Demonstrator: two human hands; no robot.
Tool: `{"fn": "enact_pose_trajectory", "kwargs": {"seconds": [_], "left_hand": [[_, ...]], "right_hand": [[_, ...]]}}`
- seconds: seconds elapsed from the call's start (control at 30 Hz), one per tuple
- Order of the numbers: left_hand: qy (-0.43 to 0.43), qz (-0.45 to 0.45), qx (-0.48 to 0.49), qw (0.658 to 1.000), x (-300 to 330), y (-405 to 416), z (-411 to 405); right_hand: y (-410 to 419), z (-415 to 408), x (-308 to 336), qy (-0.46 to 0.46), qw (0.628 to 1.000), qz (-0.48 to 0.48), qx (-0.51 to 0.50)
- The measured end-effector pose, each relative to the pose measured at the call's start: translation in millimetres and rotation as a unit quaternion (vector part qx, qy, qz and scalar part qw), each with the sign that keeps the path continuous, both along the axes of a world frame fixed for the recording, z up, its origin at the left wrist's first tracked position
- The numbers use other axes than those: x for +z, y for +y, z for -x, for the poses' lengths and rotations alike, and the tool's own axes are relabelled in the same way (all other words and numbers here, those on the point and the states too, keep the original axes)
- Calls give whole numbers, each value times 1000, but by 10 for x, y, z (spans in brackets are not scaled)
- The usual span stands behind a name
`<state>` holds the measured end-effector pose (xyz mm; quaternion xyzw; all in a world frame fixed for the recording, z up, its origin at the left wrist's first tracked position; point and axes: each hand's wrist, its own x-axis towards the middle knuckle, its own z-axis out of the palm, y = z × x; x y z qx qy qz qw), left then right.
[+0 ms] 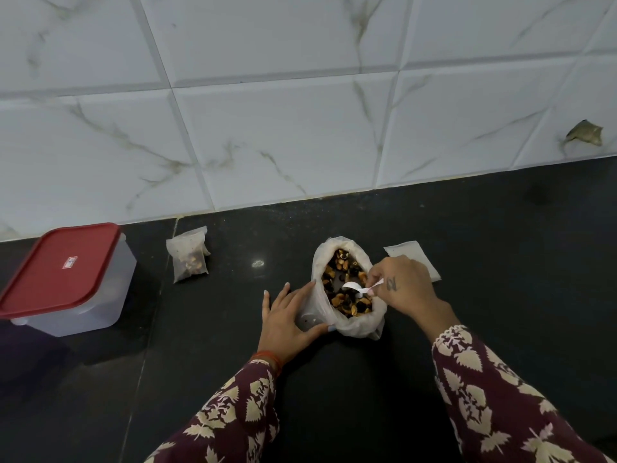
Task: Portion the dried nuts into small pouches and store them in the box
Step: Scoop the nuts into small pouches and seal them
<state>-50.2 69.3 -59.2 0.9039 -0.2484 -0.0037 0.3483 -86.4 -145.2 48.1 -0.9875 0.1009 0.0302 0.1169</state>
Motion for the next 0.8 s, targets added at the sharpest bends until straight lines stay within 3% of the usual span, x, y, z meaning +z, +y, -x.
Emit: {"fn": "enact_pose_trajectory", "kwargs": {"seconds": [0.1, 0.17, 0.33, 0.5, 0.8], "left_hand": [[-3, -3, 3, 1000, -10, -8, -5], [-2, -4, 3, 1000, -10, -8, -6], [-5, -19, -1, 1000, -19, -12, -4], [-3, -34, -6, 999, -5, -9, -7], [3, -38, -3, 999, 5, -29, -7]], "right_hand": [[67, 22, 25, -11, 998, 64, -3], [141, 34, -27, -10, 999, 52, -2], [98, -70, -108, 59, 986, -137, -68], [-25, -115, -81, 83, 919, -348, -165], [76, -135, -189, 123, 845, -453, -255]]}}
